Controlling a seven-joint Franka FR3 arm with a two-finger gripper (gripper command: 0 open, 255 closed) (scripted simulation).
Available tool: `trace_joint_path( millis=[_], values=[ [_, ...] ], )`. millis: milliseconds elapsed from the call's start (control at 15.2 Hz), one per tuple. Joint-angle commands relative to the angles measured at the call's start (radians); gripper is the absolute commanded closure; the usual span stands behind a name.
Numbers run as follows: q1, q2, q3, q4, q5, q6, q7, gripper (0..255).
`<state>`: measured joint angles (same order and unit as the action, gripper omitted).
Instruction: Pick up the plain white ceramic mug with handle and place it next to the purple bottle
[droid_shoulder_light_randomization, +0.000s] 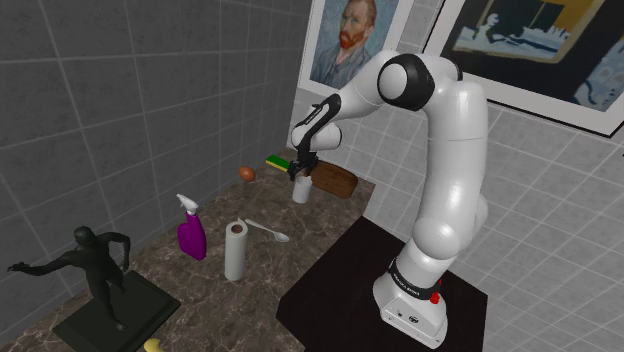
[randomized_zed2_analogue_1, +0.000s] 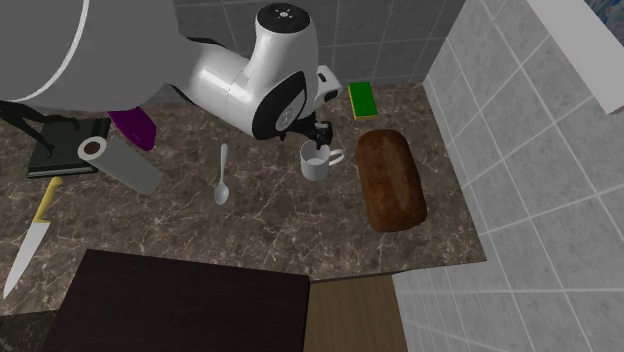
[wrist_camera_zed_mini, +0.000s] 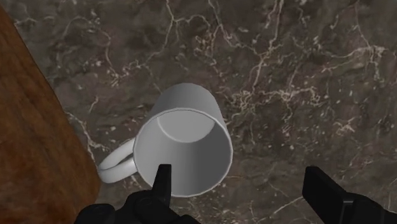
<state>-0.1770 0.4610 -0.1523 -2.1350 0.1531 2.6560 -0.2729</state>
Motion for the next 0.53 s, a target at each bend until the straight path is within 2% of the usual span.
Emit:
trace_joint_path(
  millis=[0, 462],
  values=[
    [-0.007, 0.034, 0.008, 0.013, 0.01, 0.022, -0.007, 0],
    [-0.02, 0.105, 0.025, 0.036, 0.027, 0.07, -0.019, 0]
  ],
)
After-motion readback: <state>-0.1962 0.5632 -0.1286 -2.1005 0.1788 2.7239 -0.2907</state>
